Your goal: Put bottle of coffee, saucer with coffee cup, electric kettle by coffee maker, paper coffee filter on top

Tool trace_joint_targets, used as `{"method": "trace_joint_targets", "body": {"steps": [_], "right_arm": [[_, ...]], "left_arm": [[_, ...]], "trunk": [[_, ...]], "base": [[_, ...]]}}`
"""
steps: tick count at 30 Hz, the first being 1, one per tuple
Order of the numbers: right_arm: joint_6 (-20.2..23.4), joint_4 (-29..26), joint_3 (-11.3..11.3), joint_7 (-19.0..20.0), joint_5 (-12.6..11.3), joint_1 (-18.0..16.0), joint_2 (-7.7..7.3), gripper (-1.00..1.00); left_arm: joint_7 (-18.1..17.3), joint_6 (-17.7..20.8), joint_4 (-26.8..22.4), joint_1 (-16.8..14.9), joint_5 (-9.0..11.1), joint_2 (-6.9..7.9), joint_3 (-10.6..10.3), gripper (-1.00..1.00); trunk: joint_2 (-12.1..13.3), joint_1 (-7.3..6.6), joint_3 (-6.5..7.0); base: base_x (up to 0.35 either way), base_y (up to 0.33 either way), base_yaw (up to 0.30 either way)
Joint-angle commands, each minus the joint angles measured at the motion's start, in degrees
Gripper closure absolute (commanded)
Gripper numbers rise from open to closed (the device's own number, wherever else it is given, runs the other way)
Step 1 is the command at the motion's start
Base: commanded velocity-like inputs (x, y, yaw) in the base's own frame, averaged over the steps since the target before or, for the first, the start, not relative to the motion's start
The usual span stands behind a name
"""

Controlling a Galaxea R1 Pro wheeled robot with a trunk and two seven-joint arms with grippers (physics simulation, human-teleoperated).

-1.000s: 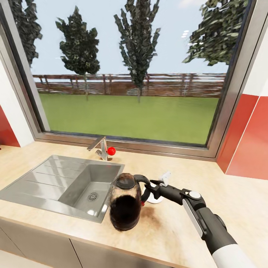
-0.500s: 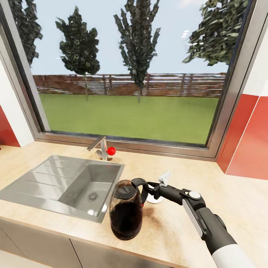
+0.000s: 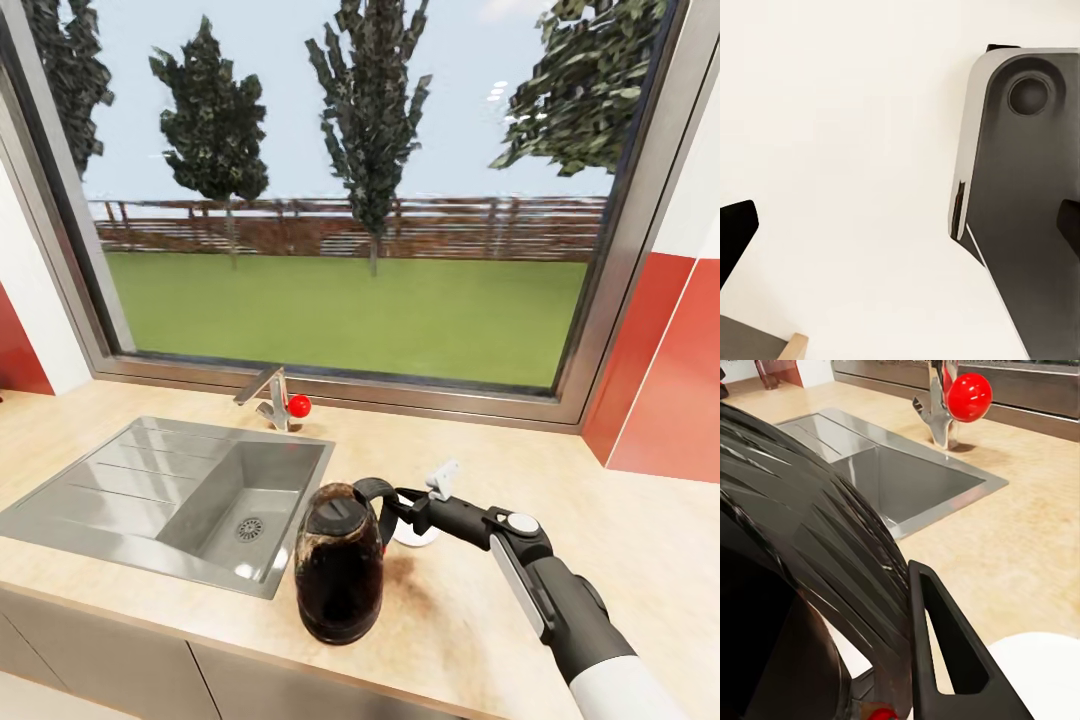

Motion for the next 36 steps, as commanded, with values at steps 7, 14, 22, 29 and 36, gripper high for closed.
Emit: {"method": "trace_joint_targets", "body": {"steps": [7,14,22,29,36], "right_arm": [[0.82,-2.53,0.02,-0.4,-0.79,-0.05,0.32,1.0],[4.93,-8.38,-0.04,-2.19,-0.75,-0.05,0.98,1.0],[16.89,-18.39,-0.05,-21.19,-0.8,-0.13,8.98,1.0],[17.61,-18.85,-0.05,-25.76,-0.66,-0.26,11.45,1.0],[17.82,-18.98,-0.33,-25.79,-0.68,-0.23,11.27,1.0]], "left_arm": [[0.1,-0.1,-0.05,-0.01,-0.6,0.05,0.29,-1.0],[0.1,-0.12,-0.05,-0.01,-0.6,-0.02,0.32,-1.0],[0.1,-0.17,0.03,-0.01,-0.6,-0.03,0.29,-1.0],[0.02,-0.32,-0.02,-0.01,-0.46,-0.07,0.6,-1.0],[0.02,-0.35,-0.11,-0.01,-0.43,-0.07,0.64,-1.0]], "trunk": [[-0.12,0.03,-0.11],[-0.12,0.03,-0.11],[-0.12,0.03,-0.11],[-0.12,0.03,-0.11],[-0.12,0.03,-0.12]], "base": [[0.0,0.0,0.0],[0.0,0.0,0.0],[0.0,0.0,0.0],[0.0,0.003,0.0],[0.0,0.166,0.003]]}}
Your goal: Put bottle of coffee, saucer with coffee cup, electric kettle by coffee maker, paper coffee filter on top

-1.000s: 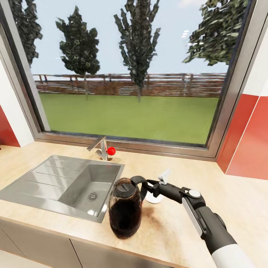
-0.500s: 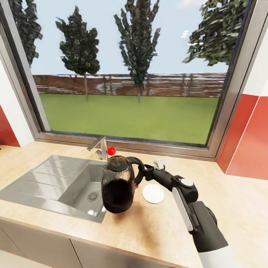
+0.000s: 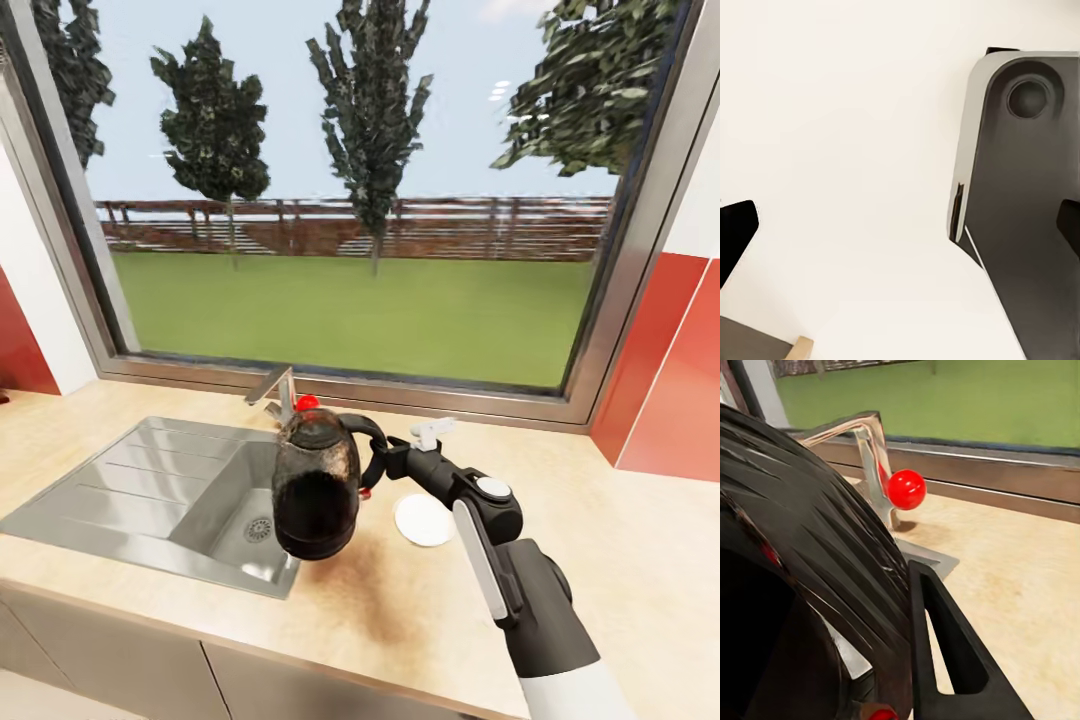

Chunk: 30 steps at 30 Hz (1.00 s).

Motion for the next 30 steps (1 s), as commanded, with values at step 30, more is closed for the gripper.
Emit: {"method": "trace_joint_targets", "body": {"steps": [30], "right_arm": [[1.87,-0.17,0.07,-0.08,-0.89,-0.06,-0.04,1.0]], "left_arm": [[0.18,-0.06,-0.06,-0.37,-0.6,-0.07,0.36,-1.0]], "trunk": [[-0.13,0.04,0.66]], "base": [[0.017,0.301,0.199]]}}
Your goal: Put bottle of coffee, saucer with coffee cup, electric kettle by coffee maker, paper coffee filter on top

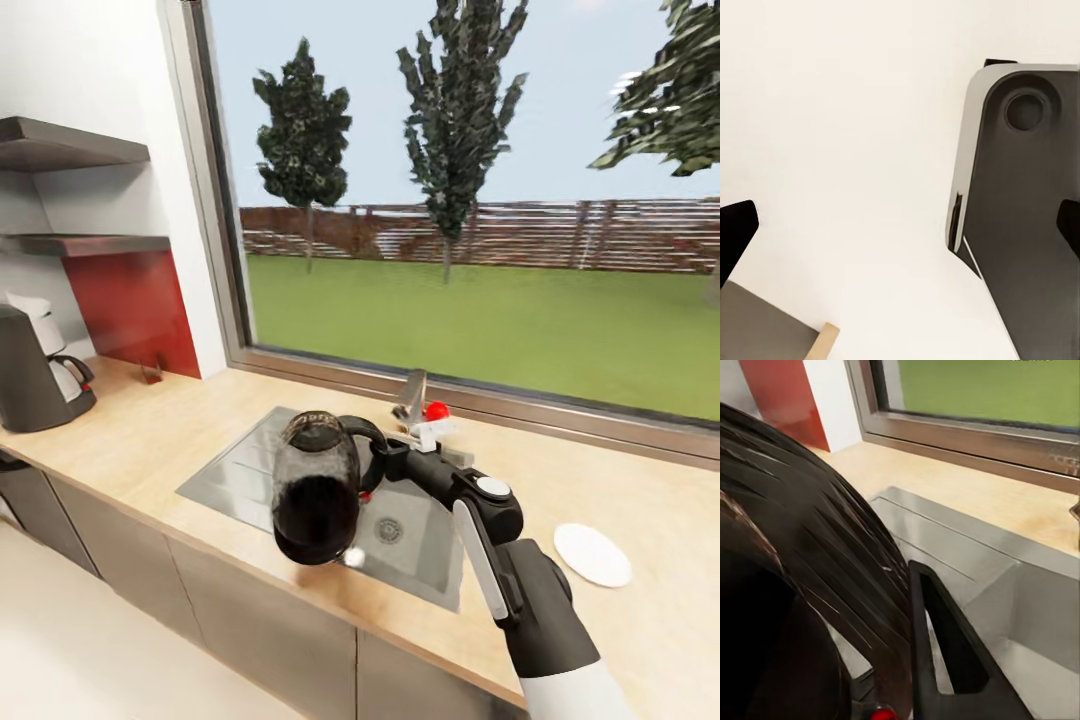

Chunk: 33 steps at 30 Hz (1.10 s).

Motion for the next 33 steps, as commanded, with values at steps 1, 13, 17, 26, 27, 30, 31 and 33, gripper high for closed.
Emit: {"method": "trace_joint_targets", "body": {"steps": [1,13,17,26,27,30,31,33], "right_arm": [[0.4,-0.05,-0.03,-0.14,-0.77,-0.05,0.04,1.0],[0.4,-0.04,0.0,-0.11,-0.77,-0.05,0.04,1.0],[0.4,-0.01,0.05,-0.13,-0.77,-0.05,0.04,1.0],[0.4,0.0,0.07,-0.1,-0.8,-0.05,0.04,1.0],[0.45,0.0,0.06,-0.1,-0.82,-0.05,0.04,1.0],[0.49,0.0,0.14,-0.09,-0.85,-0.05,0.04,1.0],[0.49,0.0,0.1,-0.09,-0.85,-0.05,0.04,1.0],[0.44,0.0,0.07,-0.09,-0.85,-0.05,0.04,1.0]], "left_arm": [[0.08,-0.16,-0.03,0.0,-0.6,-0.02,0.36,-1.0],[0.08,-0.23,-0.2,-0.08,-0.57,-0.11,0.36,-1.0],[0.08,-0.23,-0.21,-0.08,-0.56,-0.11,0.36,-1.0],[0.08,-0.23,-0.21,-0.08,-0.56,-0.11,0.36,-1.0],[0.08,-0.23,-0.21,-0.08,-0.56,-0.11,0.36,-1.0],[0.02,-0.27,-0.21,-0.08,-0.55,-0.11,0.36,-1.0],[0.0,-0.3,-0.21,-0.08,-0.53,-0.11,0.36,-1.0],[0.0,-0.32,-0.21,-0.08,-0.58,-0.11,0.36,-1.0]], "trunk": [[-0.11,0.05,-0.03],[-0.11,0.05,0.82],[-0.11,0.05,1.1],[-0.11,0.05,1.73],[-0.11,0.05,1.75],[-0.11,0.05,1.75],[-0.11,0.05,1.75],[-0.11,0.05,1.75]], "base": [[0.11,0.307,0.18],[0.12,0.308,0.18],[0.151,0.309,0.18],[0.155,0.31,0.072],[0.155,0.309,0.002],[0.155,0.309,0.0],[0.147,0.311,0.0],[0.116,0.321,0.0]]}}
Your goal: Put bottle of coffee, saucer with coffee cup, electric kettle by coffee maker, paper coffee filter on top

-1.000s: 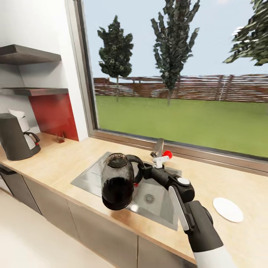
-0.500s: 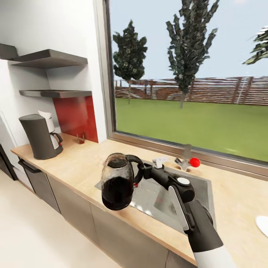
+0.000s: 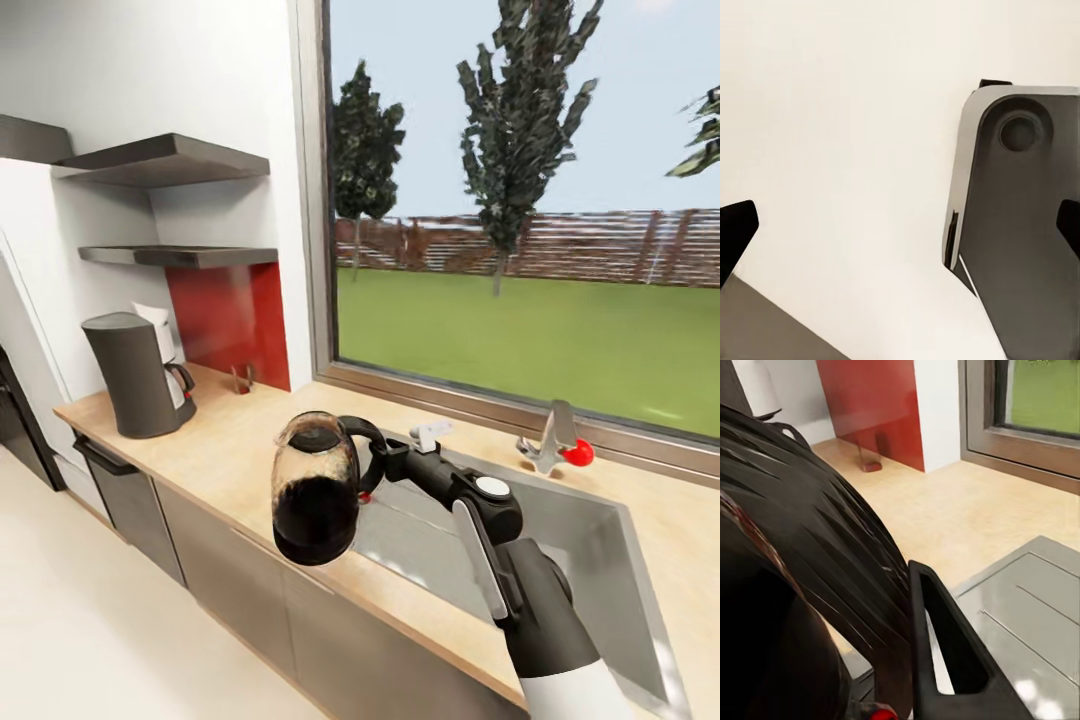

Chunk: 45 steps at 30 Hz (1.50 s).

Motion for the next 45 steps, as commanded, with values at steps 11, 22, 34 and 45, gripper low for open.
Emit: {"method": "trace_joint_targets", "body": {"steps": [11,22,34,45], "right_arm": [[0.36,-0.06,-0.14,-0.14,-0.8,-0.02,0.03,1.0],[0.36,-0.05,-0.19,-0.22,-0.73,-0.03,0.04,1.0],[0.36,-0.06,-0.29,-0.23,-0.71,-0.02,0.03,1.0],[0.42,-0.05,-0.44,-0.3,-0.64,-0.02,0.07,1.0]], "left_arm": [[-0.01,-0.15,-0.11,0.02,-0.61,-0.02,0.35,-1.0],[0.0,-0.15,-0.11,0.02,-0.6,-0.02,0.35,-1.0],[0.0,-0.15,-0.11,0.02,-0.59,-0.02,0.35,-1.0],[0.0,-0.19,-0.11,0.02,-0.62,-0.02,0.35,-1.0]], "trunk": [[-0.04,0.03,0.0],[-0.04,0.03,0.0],[-0.04,0.03,0.0],[-0.04,0.03,0.0]], "base": [[0.038,0.333,0.0],[0.061,0.335,0.0],[0.003,0.337,0.0],[0.018,0.338,0.0]]}}
